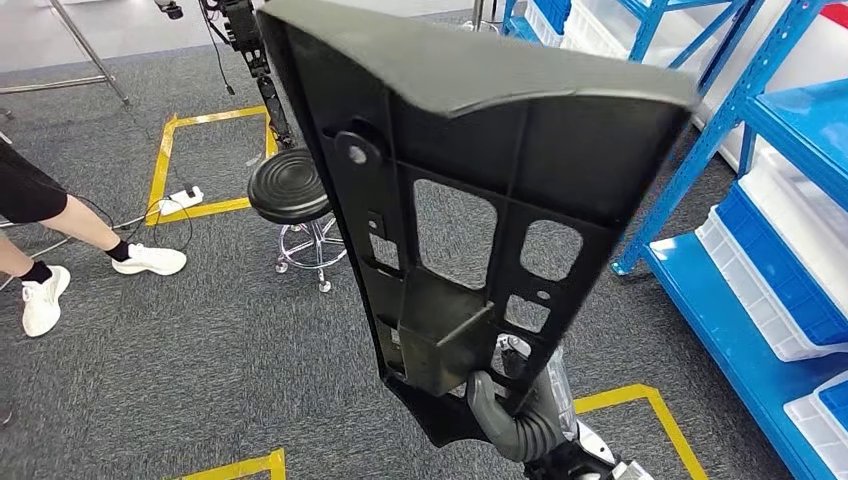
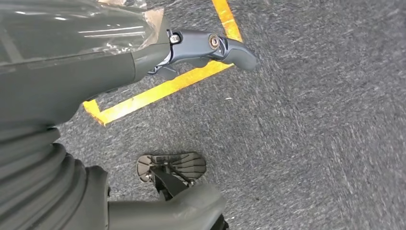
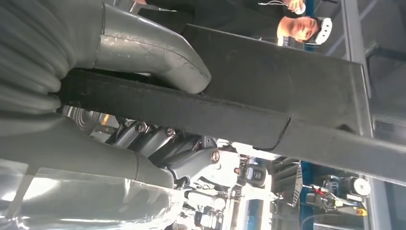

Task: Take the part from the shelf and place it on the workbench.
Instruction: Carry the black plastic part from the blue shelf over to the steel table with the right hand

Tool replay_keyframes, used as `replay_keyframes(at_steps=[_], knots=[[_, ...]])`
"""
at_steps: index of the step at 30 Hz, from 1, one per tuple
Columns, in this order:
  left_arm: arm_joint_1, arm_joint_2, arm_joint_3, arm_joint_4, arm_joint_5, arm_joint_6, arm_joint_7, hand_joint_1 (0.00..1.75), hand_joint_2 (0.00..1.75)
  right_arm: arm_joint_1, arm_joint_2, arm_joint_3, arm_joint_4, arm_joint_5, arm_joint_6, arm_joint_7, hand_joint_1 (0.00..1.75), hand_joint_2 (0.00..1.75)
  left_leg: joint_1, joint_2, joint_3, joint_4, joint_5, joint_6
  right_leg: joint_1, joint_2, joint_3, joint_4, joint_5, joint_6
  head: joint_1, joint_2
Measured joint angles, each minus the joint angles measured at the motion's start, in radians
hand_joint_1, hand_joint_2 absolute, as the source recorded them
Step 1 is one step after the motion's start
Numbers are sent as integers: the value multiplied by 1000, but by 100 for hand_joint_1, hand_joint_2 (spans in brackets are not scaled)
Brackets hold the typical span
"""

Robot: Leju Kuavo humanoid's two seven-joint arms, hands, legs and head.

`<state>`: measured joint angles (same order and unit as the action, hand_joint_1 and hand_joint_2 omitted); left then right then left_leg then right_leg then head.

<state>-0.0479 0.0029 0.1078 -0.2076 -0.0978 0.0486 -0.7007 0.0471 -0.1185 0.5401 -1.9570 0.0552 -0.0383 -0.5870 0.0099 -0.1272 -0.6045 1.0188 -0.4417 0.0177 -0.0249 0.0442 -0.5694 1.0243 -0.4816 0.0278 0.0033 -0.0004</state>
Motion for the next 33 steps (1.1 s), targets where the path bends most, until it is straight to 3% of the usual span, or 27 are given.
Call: replay_keyframes(at_steps=[1, 3, 5, 7, 8, 9, 11, 13, 14, 16, 18, 20, 22, 23, 24, 26, 27, 29, 31, 33], knots=[[2, 0, 0, 0, -4, -5, 0, 0, 175, -1, 0, 0, 0, 6, 1, 3, 175, 175, 3, 5, -3, 4, -2, -5, 0, -8, 1, -1, 2, -7, 0, 0], [-1, -3, -1, 0, -14, -15, 0, 0, 175, -3, 3, 2, 0, 21, 3, 13, 175, 175, 5, 51, -25, 54, -34, -14, -1, -28, 3, -4, 4, -22, -5, 0], [-11, -9, -2, 0, -20, -17, 0, 0, 175, -4, 6, 4, -1, 29, 3, 22, 175, 175, 4, 105, -80, 172, -97, -20, 6, -51, 3, -4, 2, -32, -11, 0], [-16, -15, -3, 0, -21, -17, 0, 0, 175, -4, 7, 6, -1, 32, 4, 27, 175, 175, 4, 121, -127, 269, -131, -22, 14, -74, 3, -4, 0, -36, -11, 0], [-16, -17, -3, 0, -21, -17, 1, 0, 175, -4, 8, 7, -1, 34, 4, 29, 175, 175, 4, 124, -126, 270, -123, -21, 16, -85, 3, -4, -1, -38, -11, 0], [-16, -18, -4, 0, -21, -17, 1, 0, 175, -4, 9, 8, -1, 34, 4, 30, 175, 175, 4, 127, -106, 234, -100, -18, 18, -94, 4, -4, -2, -38, -11, 0], [-19, -19, -4, 0, -22, -16, 1, 0, 175, -5, 12, 8, -1, 35, 5, 31, 175, 175, -2, 154, -34, 106, -48, -5, 24, -112, 7, -4, -4, -38, -11, 0], [-23, -20, -4, 0, -22, -16, 1, 0, 175, -5, 15, 8, -3, 35, 5, 33, 175, 175, -12, 179, 9, 23, -28, 9, 28, -127, 10, -4, -7, -35, -10, 0], [-25, -20, -4, 0, -23, -16, 1, 0, 175, -6, 16, 8, -4, 35, 4, 33, 175, 175, -17, 181, 13, 12, -30, 16, 28, -134, 11, -4, -8, -31, -9, 0], [-24, -20, -4, 0, -23, -15, 1, 0, 175, -7, 18, 8, -6, 36, 4, 34, 175, 175, -17, 162, 17, 1, -22, 27, 27, -141, 13, -5, -10, -23, -9, 0], [-25, -22, -4, 0, -24, -15, 1, 0, 175, -8, 19, 8, -8, 36, 4, 34, 175, 175, -10, 143, 26, -17, -9, 37, 25, -107, -1, 33, -32, -19, -7, 0], [-28, -24, -4, 0, -24, -15, 1, 0, 175, -8, 18, 8, -10, 37, 5, 35, 175, 175, -6, 124, 30, -23, -3, 42, 19, -64, -51, 144, -83, -23, -1, 0], [-29, -25, -4, 0, -25, -15, 2, 0, 175, -5, 16, 8, -10, 38, 5, 36, 175, 175, -5, 101, 29, -23, -2, 43, 13, -53, -106, 253, -119, -19, 3, 0], [-28, -26, -4, 0, -25, -15, 2, 0, 175, -5, 15, 8, -10, 38, 5, 36, 175, 175, -5, 88, 29, -22, -2, 42, 9, -52, -113, 265, -116, -11, 3, 0], [-28, -26, -4, 0, -25, -15, 2, 0, 175, -5, 15, 8, -10, 38, 5, 36, 175, 175, -3, 75, 29, -21, -3, 40, 6, -50, -101, 236, -98, 0, 3, 0], [-28, -26, -4, 0, -25, -15, 3, 0, 175, -9, 14, 8, -9, 38, 7, 36, 175, 175, 2, 49, 29, -15, -6, 31, -6, -26, -43, 107, -44, 23, 4, 0], [-28, -26, -4, 0, -25, -15, 2, 0, 175, -12, 14, 9, -9, 38, 8, 36, 175, 175, 1, 38, 26, -9, -9, 24, -10, -10, -16, 50, -23, 26, 5, 0], [-28, -25, -3, 0, -25, -15, 2, 0, 175, -19, 14, 9, -8, 36, 10, 36, 175, 175, 1, 21, 16, -2, -11, 9, -10, 7, 4, 5, -12, 17, 6, 0], [-26, -23, -2, 0, -24, -15, 1, 0, 175, -25, 13, 8, -8, 30, 11, 36, 175, 175, 5, 9, 9, -1, -10, -2, -7, -8, 5, 5, -8, 3, 5, 0], [-25, -23, -1, 0, -22, -14, 1, 0, 175, -33, 13, 8, -8, 24, 11, 34, 175, 175, 8, 40, -4, 28, -28, -10, -7, -25, 7, 3, -7, -10, 1, 0]])
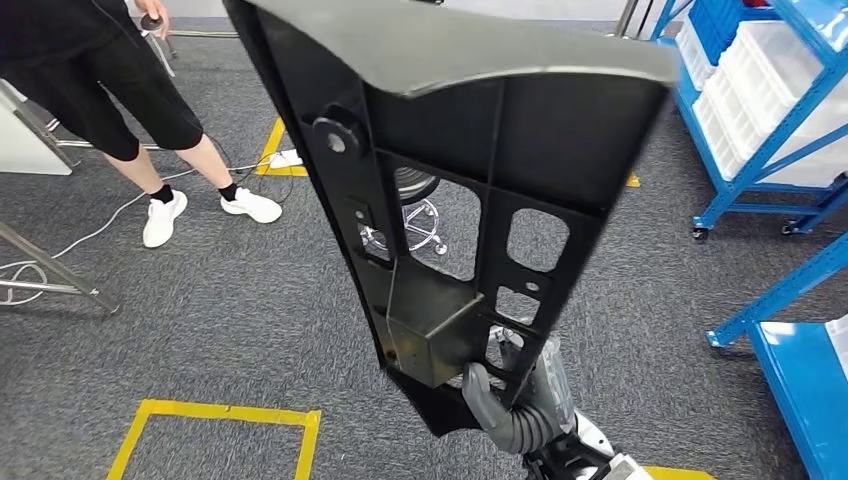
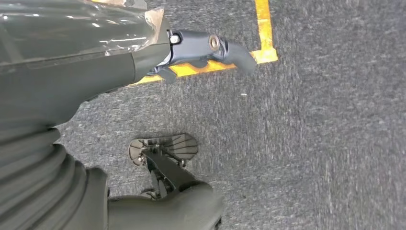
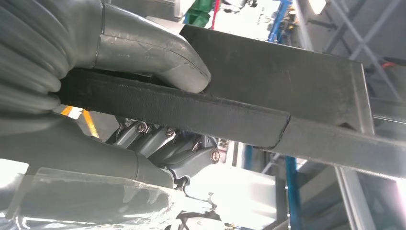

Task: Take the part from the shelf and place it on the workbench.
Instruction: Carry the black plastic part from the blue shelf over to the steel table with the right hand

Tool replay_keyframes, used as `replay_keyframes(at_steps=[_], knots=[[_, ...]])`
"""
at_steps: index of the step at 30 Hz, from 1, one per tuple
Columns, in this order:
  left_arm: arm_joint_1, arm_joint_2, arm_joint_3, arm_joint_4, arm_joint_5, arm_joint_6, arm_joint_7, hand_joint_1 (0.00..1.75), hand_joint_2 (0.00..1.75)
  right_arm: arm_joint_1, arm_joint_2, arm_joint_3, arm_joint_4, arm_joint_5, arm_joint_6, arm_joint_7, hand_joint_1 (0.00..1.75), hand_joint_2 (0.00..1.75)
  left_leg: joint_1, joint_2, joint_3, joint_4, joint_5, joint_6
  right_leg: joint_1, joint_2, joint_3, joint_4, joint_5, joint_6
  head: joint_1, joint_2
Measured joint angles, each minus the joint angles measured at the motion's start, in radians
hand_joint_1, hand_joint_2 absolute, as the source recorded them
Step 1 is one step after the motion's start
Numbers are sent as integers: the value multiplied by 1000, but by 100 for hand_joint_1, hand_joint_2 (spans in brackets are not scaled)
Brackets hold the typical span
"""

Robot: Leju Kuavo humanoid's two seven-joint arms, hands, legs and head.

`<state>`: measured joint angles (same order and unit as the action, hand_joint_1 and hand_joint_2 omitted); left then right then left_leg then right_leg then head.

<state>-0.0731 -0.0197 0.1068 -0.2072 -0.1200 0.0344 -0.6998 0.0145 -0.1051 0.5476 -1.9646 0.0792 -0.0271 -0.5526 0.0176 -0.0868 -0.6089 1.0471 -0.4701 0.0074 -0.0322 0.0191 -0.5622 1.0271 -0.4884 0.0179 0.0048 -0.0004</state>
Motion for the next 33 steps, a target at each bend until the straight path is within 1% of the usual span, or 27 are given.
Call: replay_keyframes(at_steps=[2, 3, 4, 5, 6, 7, 9, 10, 11, 13, 14, 15, 16, 17, 18, 19, 20, 21, 22, 23, 24, 25, 26, 28, 29, 31, 33], knots=[[-4, 0, 1, 0, 1, 2, 0, 0, 175, -3, 0, -1, 0, -7, 0, -2, 175, 175, -1, 56, -50, 106, -55, -6, 5, -21, 2, -1, -2, -13, -5, 0], [-5, 0, 2, 0, 2, 4, 0, 0, 175, -3, 1, -1, 2, -9, 0, -3, 175, 175, 0, 72, -87, 177, -85, -7, 10, -33, 2, -1, -4, -19, -8, 0], [-6, 0, 2, 0, 2, 5, 0, 0, 175, -3, 1, -1, 3, -11, 0, -4, 175, 175, 0, 80, -117, 234, -104, -7, 14, -44, 3, -1, -5, -22, -8, 0], [-6, 0, 2, 0, 2, 6, 0, 0, 175, -3, 1, -1, 5, -11, 0, -4, 175, 175, 0, 83, -133, 261, -105, -6, 18, -56, 3, -1, -7, -24, -8, 0], [-5, 0, 2, 0, 2, 6, 0, 0, 175, -3, 1, -1, 6, -12, 0, -4, 175, 175, 0, 85, -127, 247, -88, -2, 21, -66, 5, -1, -8, -26, -8, 0], [-5, 1, 2, 0, 2, 6, 0, 0, 175, -4, 1, -1, 7, -12, 0, -4, 175, 175, -2, 90, -101, 194, -56, 4, 24, -76, 7, -1, -10, -28, -8, 0], [-7, 2, 2, 0, 2, 6, 0, 0, 175, -6, 2, -1, 8, -12, 0, -4, 175, 175, -14, 128, -31, 57, -1, 23, 30, -93, 12, -1, -14, -30, -7, 0], [-9, 2, 2, 0, 2, 7, 0, 0, 175, -6, 2, -1, 8, -12, 0, -4, 175, 175, -21, 143, -9, 12, 10, 30, 33, -101, 13, -2, -16, -28, -7, 0], [-11, 3, 2, -1, 2, 7, 0, 0, 175, -7, 3, -1, 8, -12, 0, -4, 175, 175, -26, 153, 0, -9, 11, 35, 34, -109, 14, -2, -17, -25, -7, 0], [-12, 4, 3, -1, 2, 7, 0, 0, 175, -8, 3, -1, 8, -13, 0, -4, 175, 175, -31, 135, 2, -18, 12, 42, 36, -126, 18, -6, -20, -18, -8, 0], [-12, 4, 3, -1, 2, 7, 0, 0, 175, -9, 3, -1, 8, -13, 0, -4, 175, 175, -28, 124, 8, -27, 17, 45, 36, -121, 19, -3, -24, -13, -7, 0], [-12, 4, 3, -1, 2, 7, 0, 0, 175, -10, 3, -2, 8, -13, 0, -4, 175, 175, -24, 113, 15, -37, 24, 49, 35, -104, 15, 11, -32, -10, -7, 0], [-13, 3, 3, -1, 2, 7, 0, 0, 175, -10, 3, -2, 8, -13, 0, -5, 175, 175, -19, 102, 21, -46, 30, 52, 35, -79, 0, 47, -48, -9, -5, 0], [-13, 2, 3, -1, 2, 7, 0, 0, 175, -11, 2, -2, 9, -13, 0, -5, 175, 175, -15, 91, 24, -50, 33, 53, 31, -51, -27, 102, -71, -10, -3, 0], [-14, 1, 4, -1, 2, 7, 0, 0, 175, -10, 1, -2, 10, -13, 0, -5, 175, 175, -13, 80, 24, -51, 34, 55, 29, -35, -61, 169, -97, -11, -1, 0], [-15, 1, 4, -1, 2, 7, 0, 0, 175, -9, 0, -2, 11, -13, 0, -5, 175, 175, -13, 67, 23, -50, 34, 54, 26, -28, -94, 230, -116, -9, 2, 0], [-14, 0, 4, -1, 2, 7, 0, 0, 175, -8, -2, -3, 12, -13, 0, -5, 175, 175, -12, 54, 23, -50, 34, 54, 23, -26, -115, 264, -122, -4, 2, 0], [-13, 0, 5, -1, 2, 8, 0, 0, 175, -8, -3, -3, 14, -13, 0, -5, 175, 175, -11, 40, 23, -49, 33, 52, 19, -25, -119, 261, -111, 6, 2, 0], [-13, 0, 6, -1, 2, 9, 0, 0, 175, -7, -3, -3, 14, -13, 1, -5, 175, 175, -9, 26, 24, -48, 32, 50, 15, -22, -103, 218, -86, 18, 2, 0], [-13, 0, 7, -1, 2, 12, 0, 0, 175, -7, -3, -3, 15, -14, 2, -6, 175, 175, -7, 13, 25, -45, 30, 45, 9, -13, -74, 149, -54, 30, 2, 0], [-12, 0, 9, -1, 2, 14, 0, 0, 175, -8, -3, -3, 16, -15, 4, -6, 175, 175, -7, 1, 24, -40, 27, 38, 4, 2, -46, 83, -28, 38, 3, 0], [-11, 0, 10, -1, 2, 17, 0, 0, 175, -8, -3, -3, 17, -17, 6, -6, 175, 175, -6, -10, 22, -35, 24, 31, 1, 12, -24, 34, -9, 37, 4, 0], [-8, 0, 12, -1, 2, 19, 1, 0, 175, -8, -2, -2, 17, -17, 8, -7, 175, 175, -7, -18, 18, -32, 21, 23, 1, 19, -13, 8, -1, 30, 3, 0], [0, 1, 17, 0, 2, 20, 1, 0, 175, -9, 1, -3, 18, -19, 9, -7, 175, 175, -3, -29, 13, -32, 21, 11, 5, 11, -8, 2, 1, 8, 1, 0], [5, 1, 19, 0, 2, 20, 1, 0, 175, -9, 4, -3, 18, -19, 9, -7, 175, 175, 0, -26, 11, -30, 19, 6, 5, 5, -7, 1, 2, 1, 0, 0], [9, 3, 23, 1, 0, 20, 0, 0, 175, -6, 7, -4, 17, -20, 10, -8, 175, 175, 2, 15, -8, 15, -8, -2, 4, -11, -3, -1, 3, -14, -6, 0], [8, 4, 24, 1, -4, 20, 0, 0, 175, 3, 10, -10, 16, -21, 14, -9, 175, 175, 1, 65, -66, 133, -67, -8, 9, -31, -1, -2, -1, -27, -12, 0]])
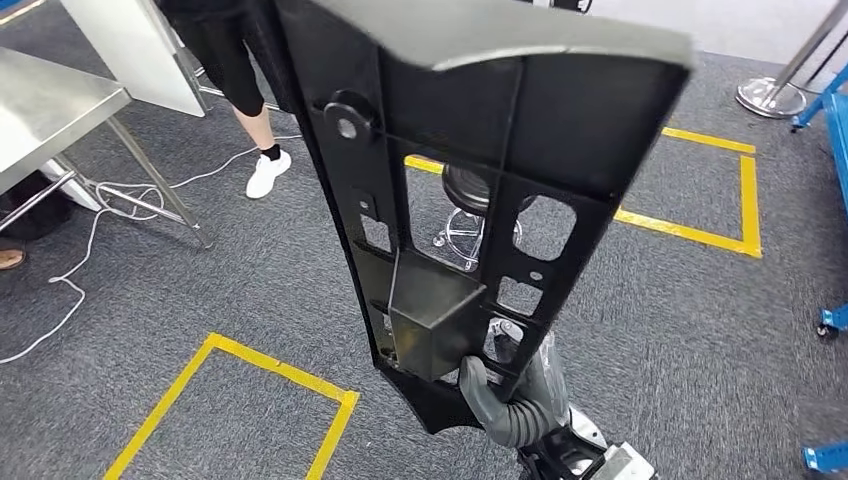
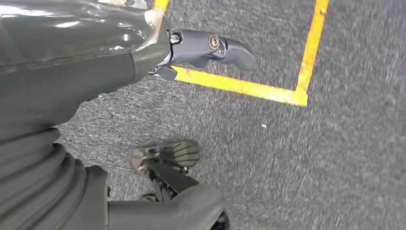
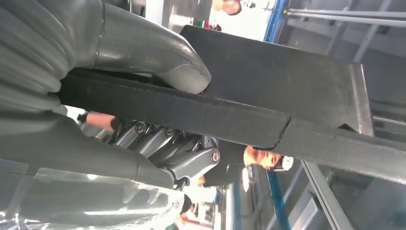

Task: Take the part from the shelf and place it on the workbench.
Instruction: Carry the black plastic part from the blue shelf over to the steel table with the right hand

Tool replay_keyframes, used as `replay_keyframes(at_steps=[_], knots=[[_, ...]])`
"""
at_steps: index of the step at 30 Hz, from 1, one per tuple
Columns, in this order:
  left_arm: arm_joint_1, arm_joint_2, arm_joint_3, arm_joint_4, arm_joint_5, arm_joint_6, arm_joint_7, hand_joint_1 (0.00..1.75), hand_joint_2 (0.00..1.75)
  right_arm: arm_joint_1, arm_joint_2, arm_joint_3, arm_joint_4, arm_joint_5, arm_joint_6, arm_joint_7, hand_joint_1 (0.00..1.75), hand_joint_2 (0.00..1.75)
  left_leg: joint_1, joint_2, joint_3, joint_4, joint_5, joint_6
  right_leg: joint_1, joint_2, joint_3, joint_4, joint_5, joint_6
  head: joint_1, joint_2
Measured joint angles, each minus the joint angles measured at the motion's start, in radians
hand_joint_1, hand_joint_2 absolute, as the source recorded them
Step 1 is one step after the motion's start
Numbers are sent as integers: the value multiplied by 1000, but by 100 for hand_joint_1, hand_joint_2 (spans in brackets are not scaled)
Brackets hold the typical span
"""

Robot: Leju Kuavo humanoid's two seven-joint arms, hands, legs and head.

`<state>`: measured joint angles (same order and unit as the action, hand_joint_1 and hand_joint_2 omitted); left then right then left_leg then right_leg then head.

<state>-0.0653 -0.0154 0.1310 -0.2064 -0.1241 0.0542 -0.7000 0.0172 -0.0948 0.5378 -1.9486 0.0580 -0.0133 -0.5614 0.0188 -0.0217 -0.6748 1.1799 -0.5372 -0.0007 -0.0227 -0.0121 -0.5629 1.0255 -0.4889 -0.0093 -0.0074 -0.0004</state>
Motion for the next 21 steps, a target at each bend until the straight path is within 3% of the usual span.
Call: replay_keyframes(at_steps=[2, 3, 4, 6, 8, 9, 12, 15, 16, 18, 20, 21], knots=[[0, 0, 1, 0, -3, -1, 0, 0, 175, 9, 2, -6, 0, 0, 7, -1, 175, 175, 1, 15, -58, 108, -37, -2, 7, -22, 1, 0, -4, -7, 0, 0], [1, 0, 1, 0, -4, -1, 0, 0, 175, 11, 3, -8, 0, 1, 11, -1, 175, 175, 1, 18, -63, 114, -28, 0, 11, -32, 2, 0, -6, -9, -1, 0], [2, 0, 2, 0, -4, -1, 0, 0, 175, 13, 4, -9, 0, 1, 14, -1, 175, 175, 0, 21, -50, 85, -5, 4, 13, -41, 4, 0, -7, -11, 0, 0], [1, 2, 3, 0, -4, 0, 0, 0, 175, 13, 9, -9, 0, 3, 20, -2, 175, 175, -10, 51, 17, -46, 56, 24, 20, -58, 10, 0, -12, -13, 0, 0], [-2, 3, 3, -1, -3, 1, 0, 0, 175, 12, 15, -10, 0, 4, 26, -2, 175, 175, -24, 84, 63, -136, 81, 43, 25, -74, 14, -2, -16, -8, 1, 0], [-2, 4, 3, -1, -3, 0, -1, 0, 175, 13, 17, -10, 0, 5, 28, -2, 175, 175, -29, 89, 67, -148, 79, 48, 25, -83, 15, -3, -18, -5, 1, 0], [1, 6, 4, -1, -1, 0, -1, 0, 175, 12, 20, -11, -1, 5, 30, -2, 175, 175, -33, 62, 69, -162, 83, 58, 27, -108, 26, -12, -20, 5, 0, 0], [2, 6, 5, -1, -1, 0, -1, 0, 175, 11, 20, -11, -1, 5, 30, -2, 175, 175, -33, 55, 73, -170, 86, 60, 31, -113, 31, -15, -20, 8, 0, 0], [3, 6, 5, -1, -1, 0, -1, 0, 175, 11, 20, -11, -1, 5, 30, -2, 175, 175, -29, 52, 79, -175, 90, 60, 30, -105, 28, -11, -22, 9, 0, 0], [2, 2, 5, -1, -1, 0, -1, 0, 175, 14, 18, -14, -1, 6, 30, -3, 175, 175, -18, 19, 90, -190, 101, 62, 19, -46, -41, 131, -78, 11, 5, 0], [2, -1, 5, -1, -1, -1, 0, 0, 175, 18, 16, -17, -1, 7, 30, -5, 175, 175, -8, -30, 97, -197, 107, 60, 1, 8, -94, 231, -106, 31, 8, 0], [3, -2, 5, -1, -1, -1, 0, 0, 175, 18, 15, -17, 0, 7, 30, -5, 175, 175, -4, -47, 98, -194, 105, 54, -7, 13, -75, 183, -78, 48, 8, 0]])
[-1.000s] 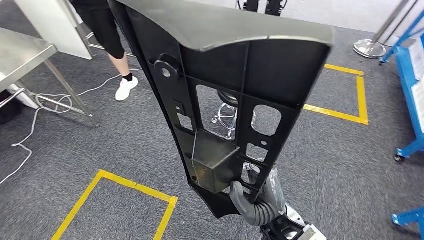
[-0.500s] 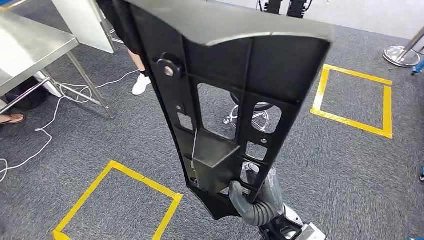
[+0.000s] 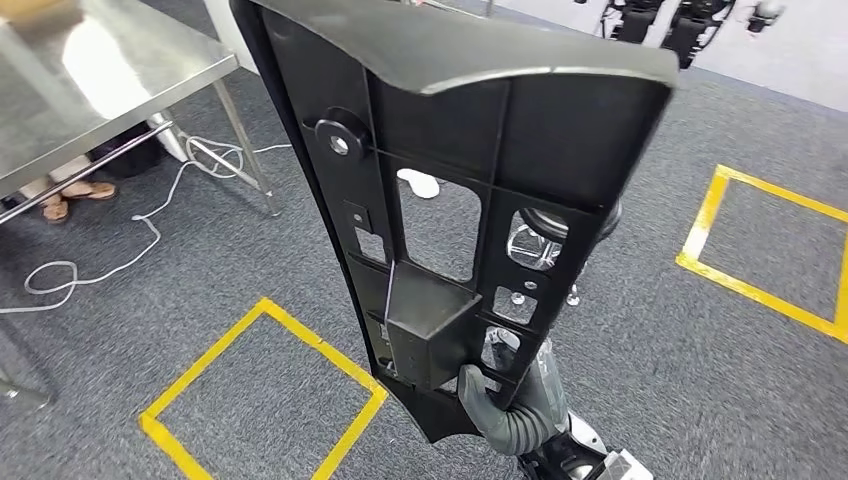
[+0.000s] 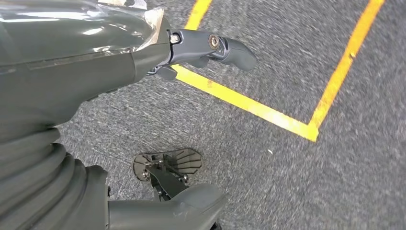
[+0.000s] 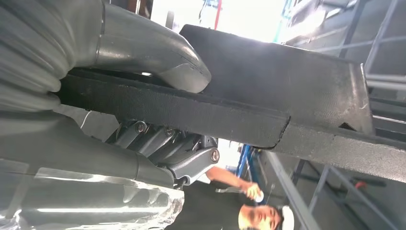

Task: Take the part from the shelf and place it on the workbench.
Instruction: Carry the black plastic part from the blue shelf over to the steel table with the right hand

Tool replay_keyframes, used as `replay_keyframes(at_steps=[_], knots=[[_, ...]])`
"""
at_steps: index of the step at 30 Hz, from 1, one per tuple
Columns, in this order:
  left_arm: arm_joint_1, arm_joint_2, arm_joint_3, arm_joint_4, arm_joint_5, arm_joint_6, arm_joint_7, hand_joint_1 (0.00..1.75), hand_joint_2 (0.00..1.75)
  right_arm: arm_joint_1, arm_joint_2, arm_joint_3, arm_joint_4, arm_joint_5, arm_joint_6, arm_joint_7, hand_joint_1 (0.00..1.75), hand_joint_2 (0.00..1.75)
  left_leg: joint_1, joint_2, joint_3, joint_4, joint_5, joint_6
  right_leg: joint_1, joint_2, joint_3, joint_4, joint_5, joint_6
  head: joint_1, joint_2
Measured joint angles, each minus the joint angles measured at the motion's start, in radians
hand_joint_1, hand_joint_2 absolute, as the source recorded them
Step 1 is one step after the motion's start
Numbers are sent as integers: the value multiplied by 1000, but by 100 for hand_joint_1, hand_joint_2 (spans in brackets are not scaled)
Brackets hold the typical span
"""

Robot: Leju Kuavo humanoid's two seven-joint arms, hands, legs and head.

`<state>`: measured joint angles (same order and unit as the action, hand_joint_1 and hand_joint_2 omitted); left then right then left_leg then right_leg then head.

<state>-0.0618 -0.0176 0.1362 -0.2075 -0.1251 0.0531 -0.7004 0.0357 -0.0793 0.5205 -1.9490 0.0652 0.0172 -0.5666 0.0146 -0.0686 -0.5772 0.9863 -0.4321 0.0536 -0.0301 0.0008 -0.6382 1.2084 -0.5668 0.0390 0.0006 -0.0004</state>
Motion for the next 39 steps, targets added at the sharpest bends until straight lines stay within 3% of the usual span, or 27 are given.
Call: replay_keyframes(at_steps=[1, 2, 4, 6, 8, 10, 12, 13, 14, 15, 17, 19, 21, 22, 24, 25, 27, 28, 29, 31, 32, 33, 35, 37, 39], knots=[[0, 0, 0, 0, 0, 0, 0, 0, 175, 0, 0, 0, 0, 0, 0, 0, 175, 175, 3, -13, -2, 6, -4, -8, -8, 15, 31, -71, 30, 15, 1, 0], [0, 0, 1, 0, 0, 0, 0, 0, 175, 0, 0, 0, 0, 0, 0, 0, 175, 175, 4, -25, -5, 15, -9, -17, -13, 27, 57, -130, 53, 21, 4, 0], [2, 0, 3, 0, 0, 0, 0, 0, 175, 0, 0, 0, 0, 0, 0, -1, 175, 175, 4, -40, -14, 27, -16, -32, -12, 41, 80, -179, 68, 12, 6, 0], [7, -1, 5, 0, 0, 0, 0, 0, 175, -2, 1, 0, 0, 0, 0, -1, 175, 175, 8, -47, -18, 28, -17, -42, -8, 28, 84, -178, 69, -6, 5, 0], [10, -1, 5, 0, 0, 0, 0, 0, 175, -4, 3, -1, 0, 0, 0, -1, 175, 175, 11, -11, -31, 56, -33, -49, -9, 14, 86, -180, 70, -19, 2, 0], [7, -1, 6, 0, 0, 0, 0, 0, 175, -4, 4, -2, 0, 0, 0, -1, 175, 175, 9, 43, -81, 158, -85, -55, -6, -6, 88, -181, 67, -30, -3, 0], [5, -1, 7, 0, 0, -1, 0, 0, 175, -2, 4, -3, 0, 0, 0, -1, 175, 175, 10, 62, -149, 284, -134, -59, -1, -29, 90, -181, 63, -38, -5, 0], [5, -1, 8, 0, 0, -2, 0, 0, 175, -1, 4, -3, 0, 0, 0, -1, 175, 175, 10, 65, -168, 313, -136, -58, 1, -40, 91, -181, 61, -40, -5, 0], [6, -1, 10, 0, -1, -3, 0, 0, 175, 0, 4, -3, 0, 0, 0, -1, 175, 175, 10, 66, -167, 305, -119, -56, 3, -50, 94, -181, 58, -42, -5, 0], [7, -1, 11, 0, -1, -4, 0, 0, 175, 1, 4, -3, 0, 0, 0, -1, 175, 175, 9, 72, -146, 259, -87, -52, 4, -60, 98, -181, 55, -43, -5, 0], [4, -1, 12, 0, -2, -8, 0, 0, 175, 3, 4, -4, -3, 1, 0, -1, 175, 175, 1, 115, -80, 127, -26, -41, 10, -78, 107, -180, 47, -39, -6, 0], [-2, -2, 13, 0, -5, -12, 0, 0, 175, 6, 4, -6, -8, 3, 0, -1, 175, 175, -11, 148, -47, 58, -11, -32, 18, -94, 112, -181, 39, -31, -6, 0], [-5, -2, 13, 0, -9, -13, 0, 0, 175, 11, 4, -8, -14, 7, 1, 0, 175, 175, -16, 131, -48, 51, -15, -26, 22, -113, 118, -186, 35, -22, -6, 0], [-5, -3, 13, 0, -11, -13, 0, 0, 175, 12, 5, -10, -16, 10, 3, 1, 175, 175, -15, 118, -45, 45, -13, -21, 22, -107, 119, -183, 31, -18, -6, 0], [-7, -4, 13, 0, -13, -15, 0, 0, 175, 15, 4, -14, -21, 14, 6, 2, 175, 175, -11, 94, -35, 32, -6, -9, 21, -63, 102, -136, 4, -17, -4, 0], [-8, -5, 13, 0, -14, -16, 0, 0, 175, 17, 4, -17, -22, 15, 8, 2, 175, 175, -8, 82, -32, 29, -4, -4, 18, -34, 76, -82, -20, -21, -2, 0], [-10, -6, 13, 0, -14, -18, 0, 0, 175, 22, 2, -21, -22, 15, 11, 3, 175, 175, -8, 55, -32, 29, -4, 1, 16, -11, 5, 48, -67, -27, 2, 0], [-10, -6, 14, 0, -14, -19, 1, 0, 175, 24, 1, -23, -22, 15, 12, 3, 175, 175, -8, 40, -31, 29, -5, 2, 15, -8, -21, 86, -72, -23, 2, 0], [-8, -6, 14, 0, -14, -19, 1, 0, 175, 25, 0, -23, -22, 15, 14, 4, 175, 175, -8, 26, -30, 30, -5, 1, 15, -7, -30, 88, -61, -15, 3, 0], [-7, -7, 14, 0, -15, -20, 1, 0, 175, 25, 0, -24, -22, 15, 16, 4, 175, 175, -7, -4, -26, 31, -7, -3, 10, 6, 6, -18, 1, 8, 3, 0], [-7, -7, 14, 0, -15, -20, 1, 0, 175, 25, 0, -24, -23, 15, 17, 4, 175, 175, -8, -18, -25, 34, -10, -7, 8, 21, 32, -85, 32, 13, 4, 0], [-7, -7, 14, 0, -15, -20, 2, 0, 175, 24, 0, -24, -23, 15, 17, 4, 175, 175, -10, -30, -25, 37, -12, -12, 5, 32, 53, -137, 56, 12, 5, 0], [-5, -6, 14, 0, -15, -20, 2, 0, 175, 24, 1, -24, -23, 15, 18, 4, 175, 175, -13, -45, -30, 39, -15, -22, 6, 39, 69, -173, 71, -5, 4, 0], [0, -5, 14, 0, -16, -20, 3, 0, 175, 22, 3, -25, -24, 15, 18, 4, 175, 175, -8, -48, -34, 42, -16, -29, 6, 24, 74, -176, 76, -20, 3, 0], [2, -5, 14, 0, -17, -20, 3, 0, 175, 21, 5, -26, -25, 14, 18, 5, 175, 175, -6, -5, -52, 84, -42, -39, 4, 10, 78, -178, 77, -32, -2, 0]])
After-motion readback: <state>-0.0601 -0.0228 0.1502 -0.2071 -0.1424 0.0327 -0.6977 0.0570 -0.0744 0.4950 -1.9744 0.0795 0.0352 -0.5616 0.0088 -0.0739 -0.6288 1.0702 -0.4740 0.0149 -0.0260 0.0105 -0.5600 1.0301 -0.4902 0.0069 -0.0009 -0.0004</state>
